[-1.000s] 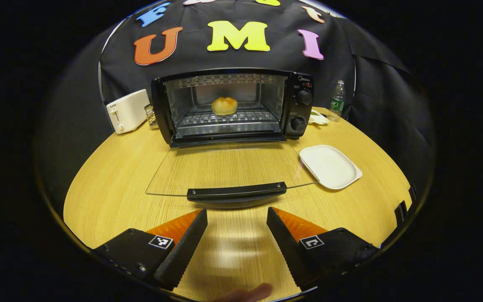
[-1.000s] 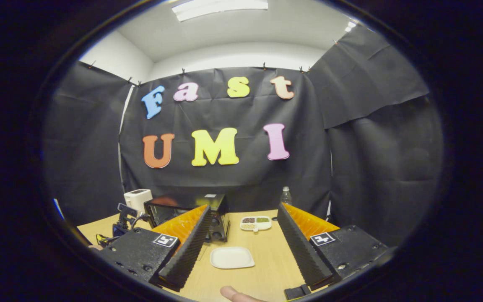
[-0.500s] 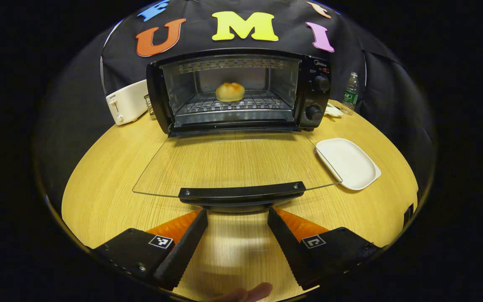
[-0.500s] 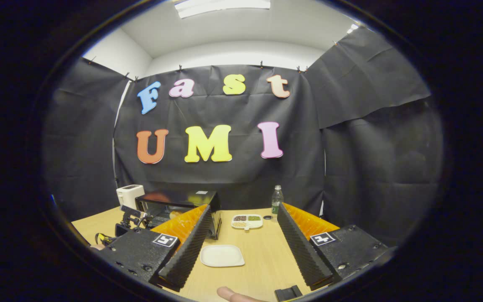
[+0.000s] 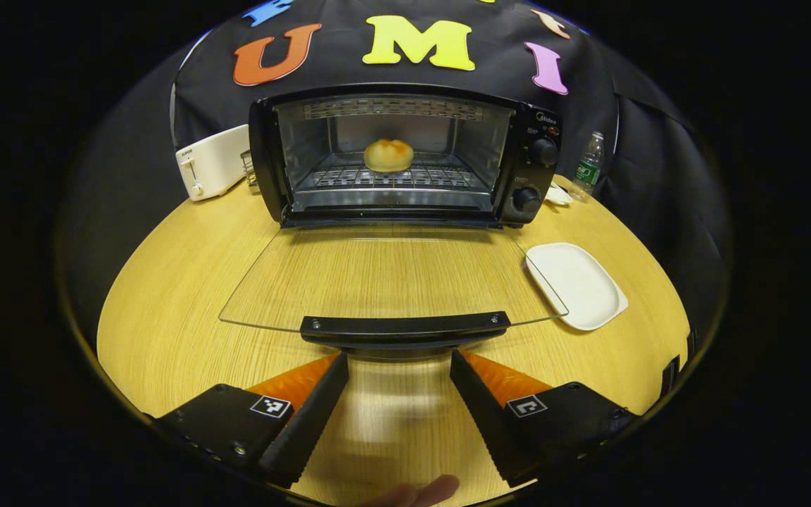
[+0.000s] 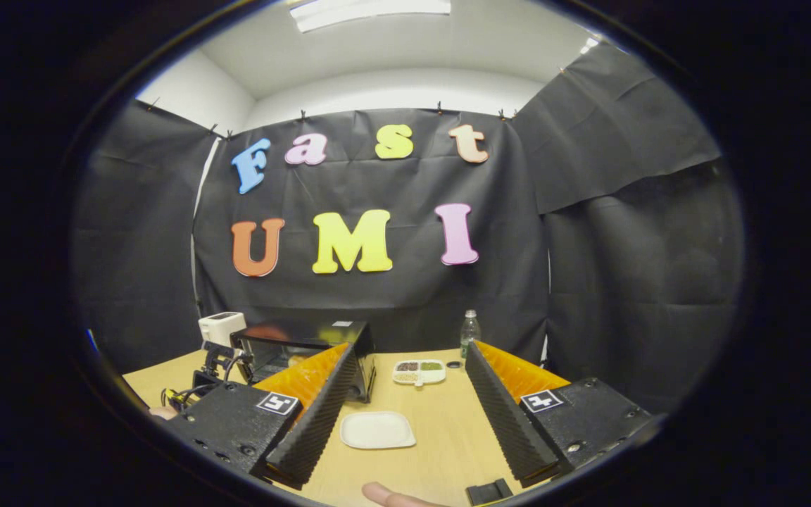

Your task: Open the electric oven with the left hand, put the food in, and close the electric oven.

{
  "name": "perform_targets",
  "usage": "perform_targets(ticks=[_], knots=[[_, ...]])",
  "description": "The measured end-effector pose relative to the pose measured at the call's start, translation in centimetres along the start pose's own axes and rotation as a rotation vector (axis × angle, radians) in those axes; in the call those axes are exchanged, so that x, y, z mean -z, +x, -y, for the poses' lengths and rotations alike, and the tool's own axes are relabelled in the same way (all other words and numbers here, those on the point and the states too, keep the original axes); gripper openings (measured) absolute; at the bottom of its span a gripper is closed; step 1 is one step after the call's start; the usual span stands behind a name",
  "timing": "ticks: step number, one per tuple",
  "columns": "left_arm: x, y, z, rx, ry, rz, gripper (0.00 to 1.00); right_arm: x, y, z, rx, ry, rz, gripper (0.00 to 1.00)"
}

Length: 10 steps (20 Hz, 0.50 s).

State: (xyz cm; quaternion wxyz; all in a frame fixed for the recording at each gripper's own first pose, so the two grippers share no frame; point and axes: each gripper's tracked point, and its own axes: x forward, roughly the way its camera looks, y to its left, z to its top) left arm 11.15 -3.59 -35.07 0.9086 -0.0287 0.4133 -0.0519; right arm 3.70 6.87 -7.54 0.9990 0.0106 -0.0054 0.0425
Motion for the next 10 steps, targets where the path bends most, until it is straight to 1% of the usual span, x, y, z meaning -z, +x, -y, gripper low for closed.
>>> perform_targets(ticks=[6,10], knots=[[-2.0,-1.3,0.3,0.015,-0.008,0.056,0.95,0.2,0.4,0.2,-0.006,0.013,-0.001,0.96],[-3.8,-2.1,0.3,0.022,-0.011,0.114,0.96,0.6,0.7,0.5,0.000,0.016,-0.011,0.96]])
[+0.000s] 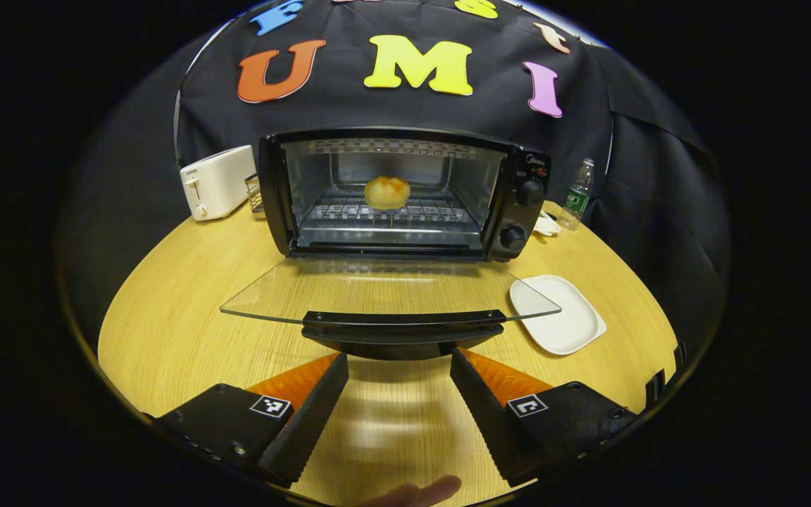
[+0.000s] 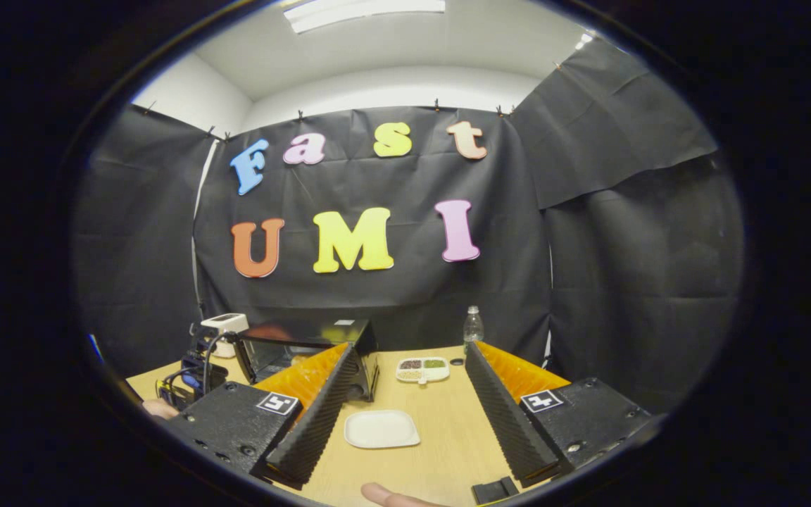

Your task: Open the electric oven with the left hand, put the food in, and close the electric oven.

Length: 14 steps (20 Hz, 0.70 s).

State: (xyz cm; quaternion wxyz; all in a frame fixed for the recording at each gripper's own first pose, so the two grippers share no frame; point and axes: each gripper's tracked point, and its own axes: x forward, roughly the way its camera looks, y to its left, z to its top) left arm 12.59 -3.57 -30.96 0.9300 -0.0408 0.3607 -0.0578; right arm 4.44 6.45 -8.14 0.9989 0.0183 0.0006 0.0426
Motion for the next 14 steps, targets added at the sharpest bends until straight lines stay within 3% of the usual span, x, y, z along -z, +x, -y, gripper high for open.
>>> perform_targets(ticks=[4,6,7,8,9,10,11,14], knots=[[-1.1,-0.1,0.0,0.023,-0.011,0.020,1.00,0.2,0.0,0.1,0.005,0.005,-0.007,0.96],[-1.8,0.0,0.4,0.060,-0.034,0.036,0.96,0.3,0.0,0.1,0.003,0.006,-0.008,0.96],[-2.3,0.0,0.8,0.092,-0.058,0.050,0.90,0.3,0.0,0.2,0.005,0.006,-0.009,0.96],[-2.5,0.1,1.1,0.114,-0.078,0.054,0.98,0.4,0.0,0.2,0.007,0.004,-0.011,0.96],[-2.9,0.1,1.4,0.135,-0.096,0.057,0.98,0.4,0.0,0.3,0.008,0.002,-0.011,0.96],[-3.4,0.0,1.6,0.148,-0.104,0.064,0.90,0.4,0.0,0.5,0.010,0.001,-0.010,0.96],[-3.9,0.0,1.7,0.155,-0.106,0.078,0.98,0.3,-0.1,0.5,0.012,0.001,-0.009,0.96],[-5.3,0.0,1.6,0.156,-0.093,0.103,0.98,0.5,-0.1,0.5,0.012,0.004,-0.013,0.96]])
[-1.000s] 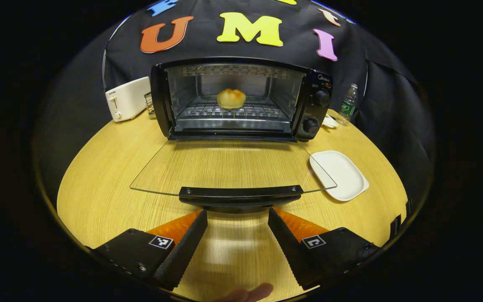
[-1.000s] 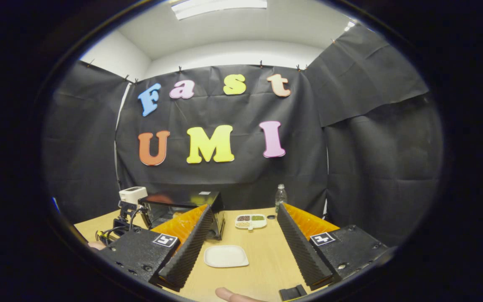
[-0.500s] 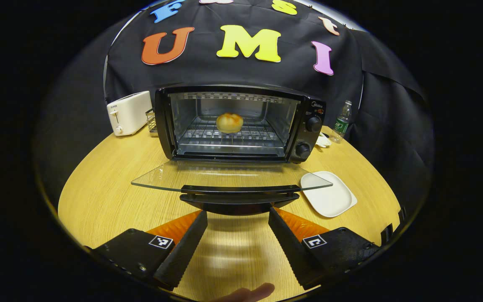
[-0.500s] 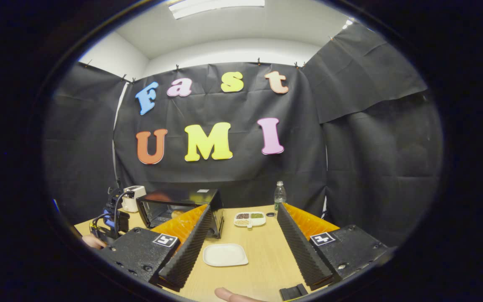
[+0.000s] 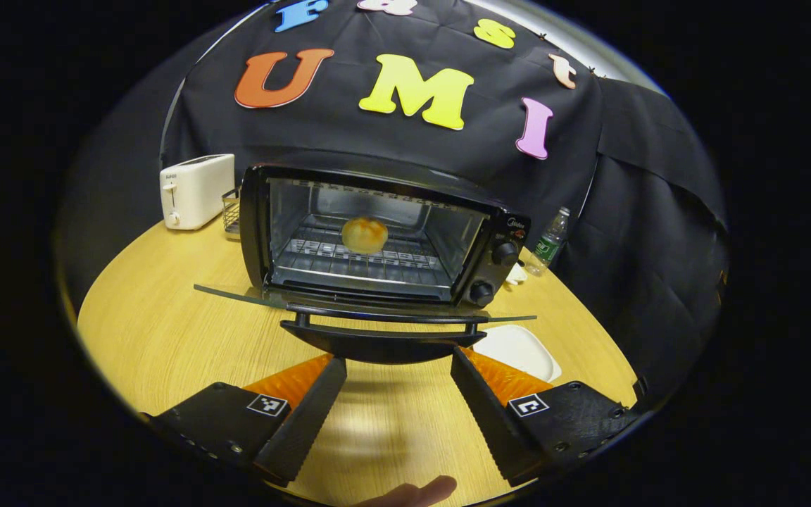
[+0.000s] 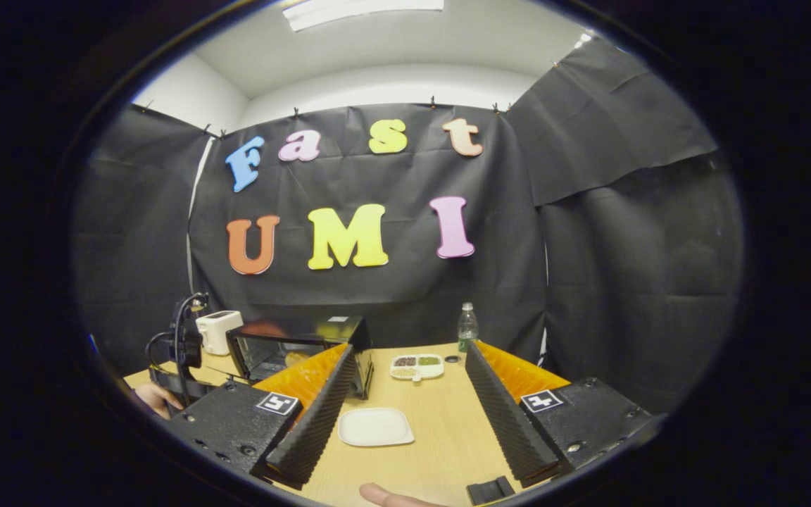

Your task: Open the electric oven with the left hand, put the food in, and close the electric oven.

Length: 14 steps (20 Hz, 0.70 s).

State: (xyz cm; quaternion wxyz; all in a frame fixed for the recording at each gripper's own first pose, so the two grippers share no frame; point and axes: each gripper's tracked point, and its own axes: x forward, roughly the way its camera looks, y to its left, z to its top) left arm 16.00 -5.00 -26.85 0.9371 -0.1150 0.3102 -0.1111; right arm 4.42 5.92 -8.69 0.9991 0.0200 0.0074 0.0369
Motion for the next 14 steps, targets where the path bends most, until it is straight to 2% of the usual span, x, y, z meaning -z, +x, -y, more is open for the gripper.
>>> perform_targets(ticks=[6,7,8,9,10,11,12,13,14], knots=[[-2.3,0.5,0.0,-0.012,0.046,0.037,0.98,0.0,0.0,0.1,0.002,-0.004,-0.002,0.96],[-2.4,0.8,-1.0,-0.054,0.070,0.033,0.98,-0.1,-0.1,0.1,-0.001,-0.005,-0.002,0.96],[-2.4,0.9,-2.0,-0.108,0.099,0.023,0.89,0.1,-0.1,0.2,-0.001,-0.005,-0.003,0.96],[-2.5,1.5,-2.7,-0.137,0.123,0.017,0.98,0.0,-0.2,0.3,0.000,-0.005,-0.004,0.96],[-2.9,1.9,-2.8,-0.138,0.135,0.025,0.97,0.2,-0.3,0.4,0.001,-0.005,-0.004,0.96],[-3.0,2.4,-2.5,-0.130,0.135,0.018,0.95,0.1,-0.3,0.6,0.003,-0.005,-0.002,0.96],[-3.3,2.7,-2.4,-0.125,0.134,0.022,0.82,0.1,-0.4,0.8,0.008,-0.006,-0.004,0.96],[-3.9,2.8,-2.5,-0.126,0.134,0.029,0.94,0.3,-0.3,1.0,0.013,-0.006,-0.007,0.96],[-4.8,2.9,-2.6,-0.131,0.136,0.047,0.94,0.3,-0.4,1.0,0.013,-0.008,-0.010,0.96]])
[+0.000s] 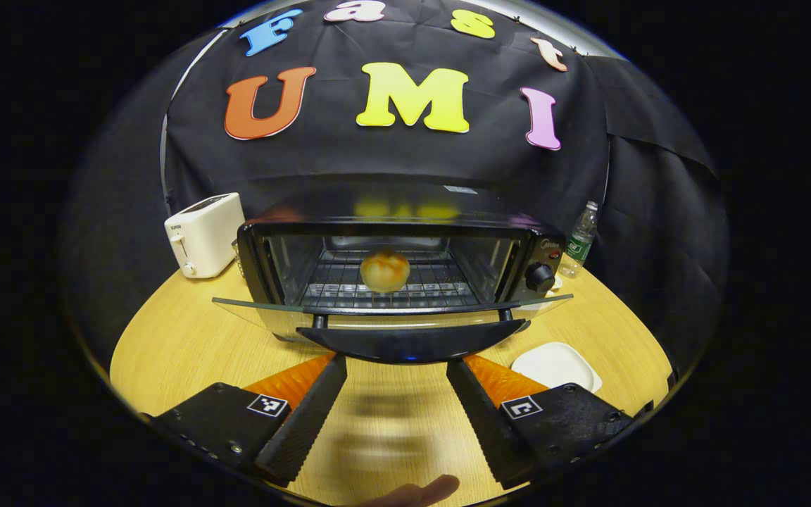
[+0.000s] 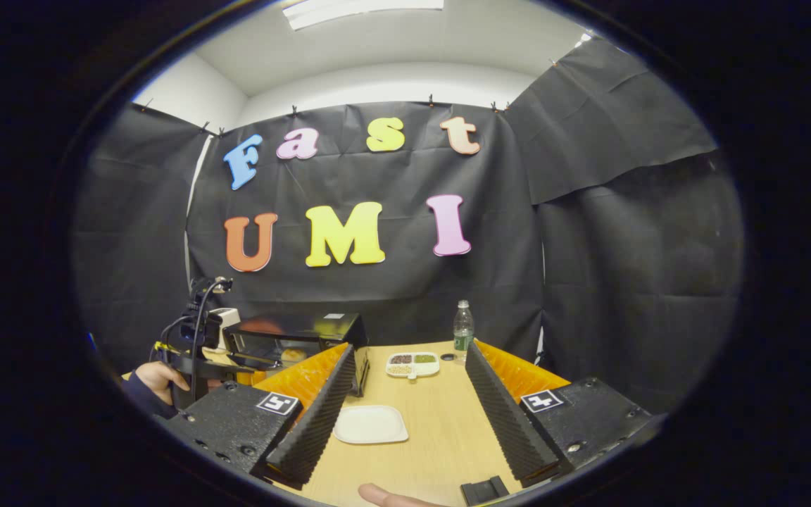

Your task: Open the electric oven with the left hand, put the food in, and close the electric oven.

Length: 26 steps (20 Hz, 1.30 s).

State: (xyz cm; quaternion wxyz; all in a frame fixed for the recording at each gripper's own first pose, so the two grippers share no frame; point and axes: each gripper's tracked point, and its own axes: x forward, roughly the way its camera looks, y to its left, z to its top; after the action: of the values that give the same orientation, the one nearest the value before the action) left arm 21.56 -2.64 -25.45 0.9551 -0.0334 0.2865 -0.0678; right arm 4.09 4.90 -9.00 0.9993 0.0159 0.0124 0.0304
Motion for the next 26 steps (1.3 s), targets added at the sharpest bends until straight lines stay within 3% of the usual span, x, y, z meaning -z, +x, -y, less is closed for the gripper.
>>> perform_targets(ticks=[6,7,8,9,10,11,12,14,20,26], knots=[[-5.5,1.3,-1.8,-0.058,0.017,0.224,0.96,-0.5,-0.9,0.5,0.013,-0.003,0.011,0.96],[-5.8,0.4,-1.4,-0.040,0.006,0.248,0.96,-0.8,-1.1,0.5,0.010,-0.011,0.021,0.96],[-6.5,-0.9,-0.7,-0.015,-0.003,0.290,0.83,-1.0,-1.2,0.4,0.009,-0.016,0.031,0.96],[-7.3,-2.3,-0.2,0.003,-0.007,0.338,0.94,-1.1,-1.2,0.5,0.011,-0.015,0.039,0.96],[-8.1,-3.8,0.1,0.005,-0.008,0.374,0.94,-1.1,-1.2,0.6,0.012,-0.012,0.040,0.96],[-8.7,-5.7,0.2,0.004,-0.001,0.411,0.82,-0.9,-1.2,0.5,0.007,-0.008,0.036,0.96],[-9.3,-7.5,0.5,0.003,0.005,0.453,0.94,-0.9,-1.4,0.3,0.001,-0.003,0.034,0.96],[-10.4,-10.9,0.8,0.002,-0.004,0.525,0.94,-1.1,-1.5,0.5,0.002,0.013,0.036,0.96],[-11.4,-20.0,1.7,-0.012,0.015,0.584,0.93,-1.5,-1.9,0.6,0.003,0.044,0.036,0.96],[-10.9,-24.1,2.1,-0.006,-0.030,0.534,0.94,-2.8,-3.0,0.1,-0.005,0.042,0.058,0.95]])
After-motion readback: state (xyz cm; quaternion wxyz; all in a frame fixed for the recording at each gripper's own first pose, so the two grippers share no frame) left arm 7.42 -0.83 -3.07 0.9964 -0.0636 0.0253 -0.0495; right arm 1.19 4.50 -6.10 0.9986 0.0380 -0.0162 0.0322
